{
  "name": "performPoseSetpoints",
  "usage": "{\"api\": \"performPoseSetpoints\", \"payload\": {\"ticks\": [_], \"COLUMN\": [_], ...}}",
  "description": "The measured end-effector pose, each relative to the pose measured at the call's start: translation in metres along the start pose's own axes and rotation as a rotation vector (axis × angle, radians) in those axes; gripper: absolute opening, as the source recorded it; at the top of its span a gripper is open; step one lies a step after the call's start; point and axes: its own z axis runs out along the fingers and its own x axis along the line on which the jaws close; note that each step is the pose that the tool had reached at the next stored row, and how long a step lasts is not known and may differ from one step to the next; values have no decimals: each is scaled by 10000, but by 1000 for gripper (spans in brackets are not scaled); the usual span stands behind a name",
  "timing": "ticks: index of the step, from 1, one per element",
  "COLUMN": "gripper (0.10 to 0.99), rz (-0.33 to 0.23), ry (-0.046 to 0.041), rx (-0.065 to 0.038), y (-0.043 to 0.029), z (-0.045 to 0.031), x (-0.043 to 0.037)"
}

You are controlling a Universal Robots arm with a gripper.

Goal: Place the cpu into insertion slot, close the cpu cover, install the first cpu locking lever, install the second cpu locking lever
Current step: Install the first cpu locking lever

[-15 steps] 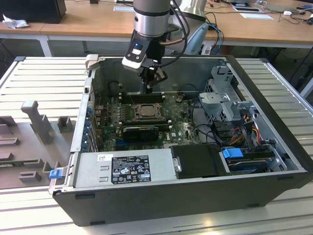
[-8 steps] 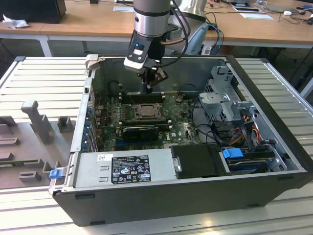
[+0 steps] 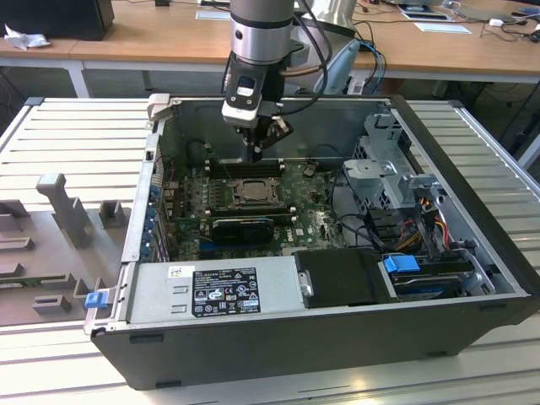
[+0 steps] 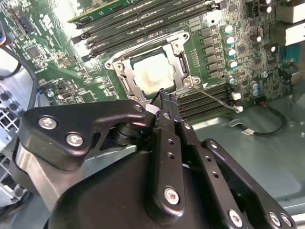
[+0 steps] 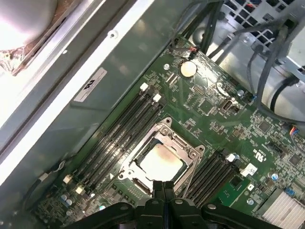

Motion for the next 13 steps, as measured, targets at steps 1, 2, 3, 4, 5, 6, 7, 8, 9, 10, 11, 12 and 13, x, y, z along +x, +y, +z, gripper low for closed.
{"api": "performPoseSetpoints", "payload": {"ticks": [1, 2, 3, 4, 5, 6, 7, 8, 9, 10, 11, 12, 13], "gripper": [106, 106, 106, 106, 106, 106, 106, 106, 106, 106, 106, 106, 106], "rz": [-152, -305, -453, -619, -793, -978, -1199, -1359, -1691, -1887, -2067, -2444, -2667], "ry": [2, 5, 6, 10, 11, 14, 16, 19, 23, 26, 29, 34, 37], "rx": [1, 3, 5, 6, 10, 13, 16, 18, 22, 23, 25, 32, 36], "y": [0, 0, 0, 0, 0, 0, 0, 0, 0, 0, 0, 0, -1], "z": [0, 2, 2, 5, 6, 6, 7, 8, 10, 13, 15, 17, 17], "x": [0, 0, 0, 0, 0, 0, 0, 0, 0, 0, 0, 0, 0]}}
